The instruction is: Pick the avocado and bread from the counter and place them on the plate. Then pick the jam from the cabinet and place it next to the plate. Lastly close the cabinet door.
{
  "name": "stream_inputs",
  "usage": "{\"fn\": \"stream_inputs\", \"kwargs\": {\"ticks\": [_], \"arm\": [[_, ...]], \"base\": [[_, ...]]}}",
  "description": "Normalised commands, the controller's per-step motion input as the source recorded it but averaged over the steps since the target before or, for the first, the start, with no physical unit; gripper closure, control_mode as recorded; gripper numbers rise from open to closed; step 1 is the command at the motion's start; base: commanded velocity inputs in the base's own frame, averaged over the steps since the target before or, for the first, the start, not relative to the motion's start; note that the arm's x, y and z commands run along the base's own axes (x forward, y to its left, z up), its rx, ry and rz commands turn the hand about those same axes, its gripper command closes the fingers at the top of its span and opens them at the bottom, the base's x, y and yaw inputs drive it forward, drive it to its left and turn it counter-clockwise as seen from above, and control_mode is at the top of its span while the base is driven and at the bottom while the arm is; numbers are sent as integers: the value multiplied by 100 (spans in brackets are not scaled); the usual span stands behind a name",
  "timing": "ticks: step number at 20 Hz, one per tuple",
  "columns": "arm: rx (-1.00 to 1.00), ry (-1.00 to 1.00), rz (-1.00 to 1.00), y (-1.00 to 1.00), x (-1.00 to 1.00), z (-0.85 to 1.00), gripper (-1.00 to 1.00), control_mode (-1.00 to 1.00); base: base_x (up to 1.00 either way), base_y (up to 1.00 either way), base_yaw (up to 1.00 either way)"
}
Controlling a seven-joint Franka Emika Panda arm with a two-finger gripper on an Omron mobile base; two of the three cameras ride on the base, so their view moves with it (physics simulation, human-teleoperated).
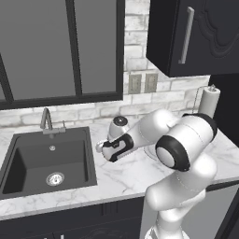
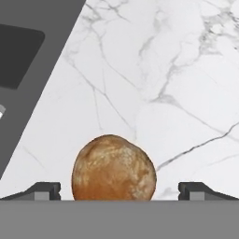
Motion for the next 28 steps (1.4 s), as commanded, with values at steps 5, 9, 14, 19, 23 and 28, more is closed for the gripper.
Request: {"fn": "stream_inputs", "kwargs": {"ticks": [5, 9, 14, 19, 23, 28], "arm": [[-1, 1, 0, 7, 10, -17, -100, -100], [-3, 1, -1, 18, 11, -22, -100, -100], [-3, 0, -1, 13, 15, -22, -100, -100], [-3, 0, 0, 11, 16, -24, 100, -100], [-2, 1, -2, 9, 6, -17, 100, -100], [0, 1, -8, -13, -16, -17, 100, -100]], "base": [[0, 0, 0], [0, 0, 0], [0, 0, 0], [0, 0, 0], [0, 0, 0], [0, 0, 0]]}}
